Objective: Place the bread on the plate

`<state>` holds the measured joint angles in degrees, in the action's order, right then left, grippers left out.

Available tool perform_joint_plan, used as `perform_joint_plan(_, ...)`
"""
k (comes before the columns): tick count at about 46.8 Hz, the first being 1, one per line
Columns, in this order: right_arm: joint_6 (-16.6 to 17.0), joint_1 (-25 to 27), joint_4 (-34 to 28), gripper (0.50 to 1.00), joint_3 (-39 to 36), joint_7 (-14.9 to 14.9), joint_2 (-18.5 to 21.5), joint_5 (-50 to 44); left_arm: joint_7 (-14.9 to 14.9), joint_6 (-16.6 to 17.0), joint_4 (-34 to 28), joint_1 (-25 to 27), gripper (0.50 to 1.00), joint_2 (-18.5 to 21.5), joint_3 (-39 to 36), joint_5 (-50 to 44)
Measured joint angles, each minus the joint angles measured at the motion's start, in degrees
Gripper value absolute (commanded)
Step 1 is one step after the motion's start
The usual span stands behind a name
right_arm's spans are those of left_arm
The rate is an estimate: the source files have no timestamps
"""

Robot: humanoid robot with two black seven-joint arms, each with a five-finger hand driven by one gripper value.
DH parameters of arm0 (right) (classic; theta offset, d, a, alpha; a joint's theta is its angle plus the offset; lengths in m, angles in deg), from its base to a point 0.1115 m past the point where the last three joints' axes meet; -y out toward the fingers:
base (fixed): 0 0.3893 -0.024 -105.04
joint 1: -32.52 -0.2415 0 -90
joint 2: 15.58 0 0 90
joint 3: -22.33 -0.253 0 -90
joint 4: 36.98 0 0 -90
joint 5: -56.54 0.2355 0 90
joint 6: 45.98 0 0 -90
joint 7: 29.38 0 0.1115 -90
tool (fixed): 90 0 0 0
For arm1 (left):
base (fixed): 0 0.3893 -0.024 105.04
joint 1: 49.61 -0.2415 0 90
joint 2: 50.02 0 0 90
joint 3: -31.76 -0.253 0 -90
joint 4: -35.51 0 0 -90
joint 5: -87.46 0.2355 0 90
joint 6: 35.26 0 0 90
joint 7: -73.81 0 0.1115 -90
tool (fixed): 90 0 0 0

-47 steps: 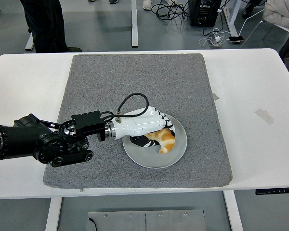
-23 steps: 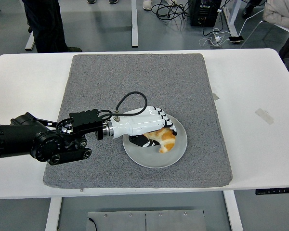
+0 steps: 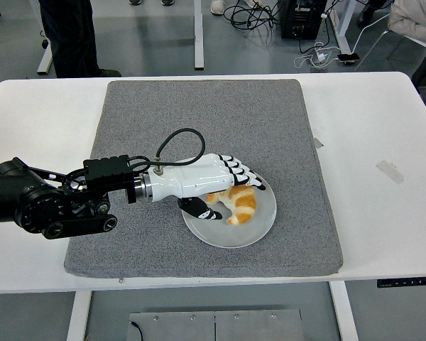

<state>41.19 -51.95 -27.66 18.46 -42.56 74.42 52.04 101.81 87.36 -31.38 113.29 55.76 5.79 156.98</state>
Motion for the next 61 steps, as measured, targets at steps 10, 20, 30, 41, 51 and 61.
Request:
perform_joint_plan(10,-0.01,-0.03,0.00,1.000,0.00,0.01,0.00,0.00,1.53,-0.02,-1.49,-0.32,0.896,3.58,7.21,-1.18)
perform_joint_plan(20,-0.02,0.00,0.00,1.000,0.00,0.02,0.00,0.00,4.47,-0.02,-1.35,-1.16,0.899,7.23,15.45,-14.28)
perform_joint_plan(30,0.00,0.00,0.00,1.000,0.00,0.02,0.00,0.01,4.71,-0.09,-0.76,-2.17,0.899,10.23,21.76,-29.67)
perform_joint_plan(41,0.00,0.00,0.00,1.000,0.00,0.05,0.00,0.02,4.68,-0.44,2.51,-8.71,0.898,10.40,31.37,-40.89)
perform_joint_plan(51,0.01,0.00,0.00,1.000,0.00,-0.02,0.00,0.02,4.52,-5.09,8.36,-16.88,0.895,9.12,46.04,-48.83)
perform_joint_plan(61,0.00,0.01,0.00,1.000,0.00,0.03,0.00,0.02,4.27,-15.00,22.35,-18.56,0.892,2.74,55.26,-56.49)
